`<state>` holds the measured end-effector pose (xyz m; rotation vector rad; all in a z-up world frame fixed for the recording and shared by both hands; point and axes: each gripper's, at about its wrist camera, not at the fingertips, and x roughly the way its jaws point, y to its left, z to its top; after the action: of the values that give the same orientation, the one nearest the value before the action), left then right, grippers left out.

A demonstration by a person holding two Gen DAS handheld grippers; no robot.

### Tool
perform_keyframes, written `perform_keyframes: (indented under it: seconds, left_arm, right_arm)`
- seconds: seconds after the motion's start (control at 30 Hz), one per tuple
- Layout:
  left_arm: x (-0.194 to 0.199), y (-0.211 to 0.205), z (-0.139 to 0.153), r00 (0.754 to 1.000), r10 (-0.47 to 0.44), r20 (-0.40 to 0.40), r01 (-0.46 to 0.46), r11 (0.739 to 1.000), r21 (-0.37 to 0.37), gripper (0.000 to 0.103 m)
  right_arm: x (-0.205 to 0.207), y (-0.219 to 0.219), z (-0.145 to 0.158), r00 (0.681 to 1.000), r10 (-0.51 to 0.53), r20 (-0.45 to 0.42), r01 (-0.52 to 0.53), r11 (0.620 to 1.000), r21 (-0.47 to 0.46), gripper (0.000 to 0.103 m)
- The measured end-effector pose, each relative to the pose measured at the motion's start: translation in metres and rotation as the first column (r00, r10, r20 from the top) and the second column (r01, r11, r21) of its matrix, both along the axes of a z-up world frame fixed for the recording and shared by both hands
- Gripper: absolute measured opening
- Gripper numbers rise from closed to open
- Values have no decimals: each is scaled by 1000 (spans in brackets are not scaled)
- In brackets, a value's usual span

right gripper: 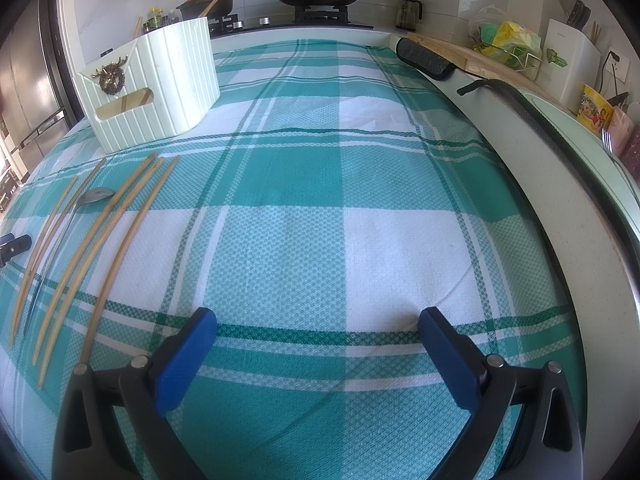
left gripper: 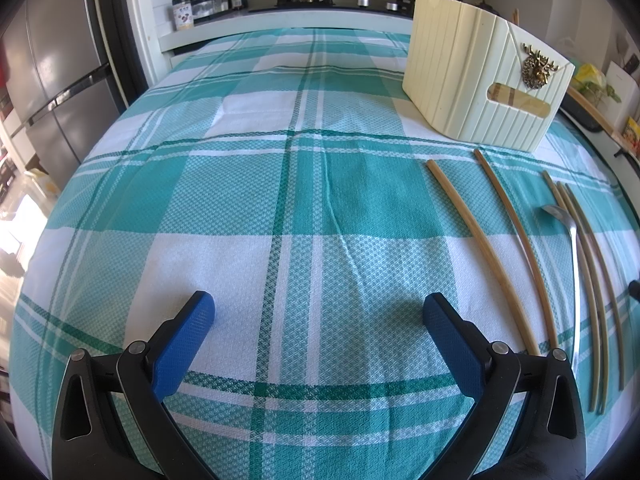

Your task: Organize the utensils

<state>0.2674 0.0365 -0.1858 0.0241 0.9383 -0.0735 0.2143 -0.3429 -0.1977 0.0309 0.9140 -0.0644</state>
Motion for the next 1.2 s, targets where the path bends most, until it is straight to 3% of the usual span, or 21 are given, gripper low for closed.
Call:
perform_keyframes:
  seconds: [0.97,1.1,1.2]
  left_arm:
    - [1,1,-1,1000,1,-2,-1,1000,-9,102]
    - [-19,7,13,999,-18,30,20,996,-86,101]
    - [-40,3,36,996,-44,76,58,980,-190,102]
  right_arm:
    - [-1,1,0,1000,-27,-3,27,1000,-3,103]
    - [-9,0,8,998,-59,25,59,998,2,102]
    - [-30,14,30,994,-49,94,44,997,57,102]
